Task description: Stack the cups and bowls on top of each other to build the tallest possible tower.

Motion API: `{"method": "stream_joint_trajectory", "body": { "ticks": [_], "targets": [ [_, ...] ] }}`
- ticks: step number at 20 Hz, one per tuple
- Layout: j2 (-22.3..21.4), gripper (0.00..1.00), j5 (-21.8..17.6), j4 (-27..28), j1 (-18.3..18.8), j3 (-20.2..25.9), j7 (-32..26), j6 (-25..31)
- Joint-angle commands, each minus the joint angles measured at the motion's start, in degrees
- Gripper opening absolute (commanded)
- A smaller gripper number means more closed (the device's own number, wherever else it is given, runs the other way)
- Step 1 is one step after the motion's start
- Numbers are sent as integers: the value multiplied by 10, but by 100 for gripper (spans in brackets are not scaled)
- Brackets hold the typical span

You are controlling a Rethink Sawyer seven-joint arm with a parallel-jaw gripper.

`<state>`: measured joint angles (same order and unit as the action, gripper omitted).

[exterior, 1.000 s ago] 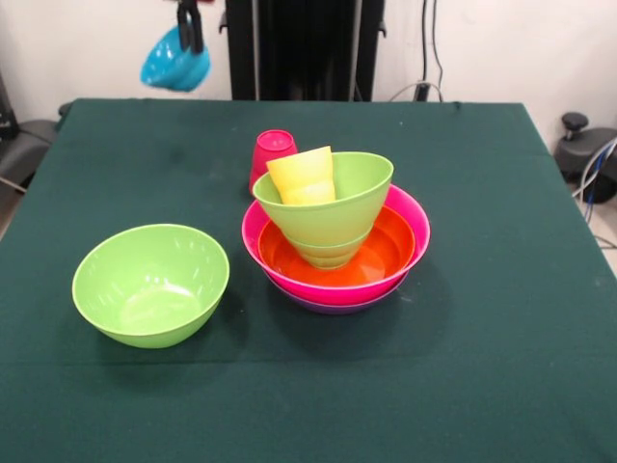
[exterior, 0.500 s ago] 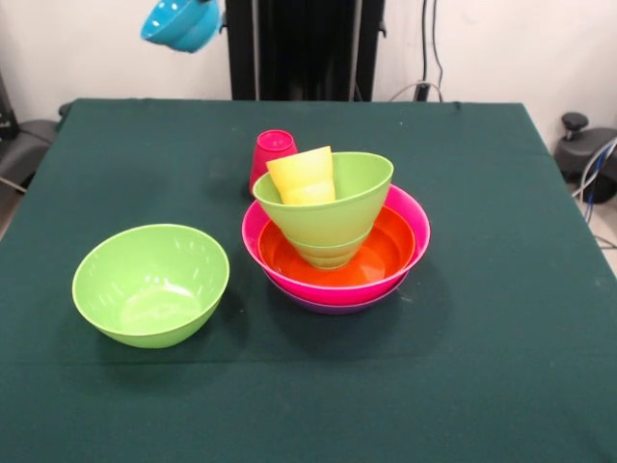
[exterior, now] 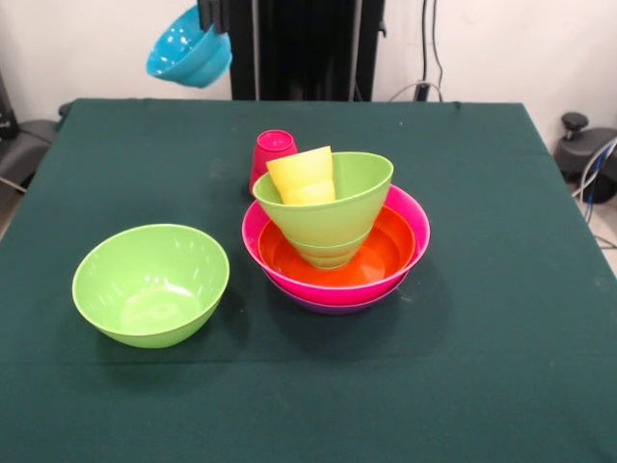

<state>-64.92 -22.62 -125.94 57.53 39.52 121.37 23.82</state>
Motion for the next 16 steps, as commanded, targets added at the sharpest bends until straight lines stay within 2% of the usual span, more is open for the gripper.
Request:
{"method": "stream_joint_trajectory", "body": {
  "ticks": [1,4,8,13,16],
  "targets": [
    [44,0,-13,69,-53,15,-61,113],
    [57,0,-15,101,-80,4,-47,131],
    [79,0,-23,125,-110,-13,-21,126],
    [55,0,7,143,-125,-11,-21,169],
    [68,0,9,172,-140,-16,-19,188]
  ]
}}
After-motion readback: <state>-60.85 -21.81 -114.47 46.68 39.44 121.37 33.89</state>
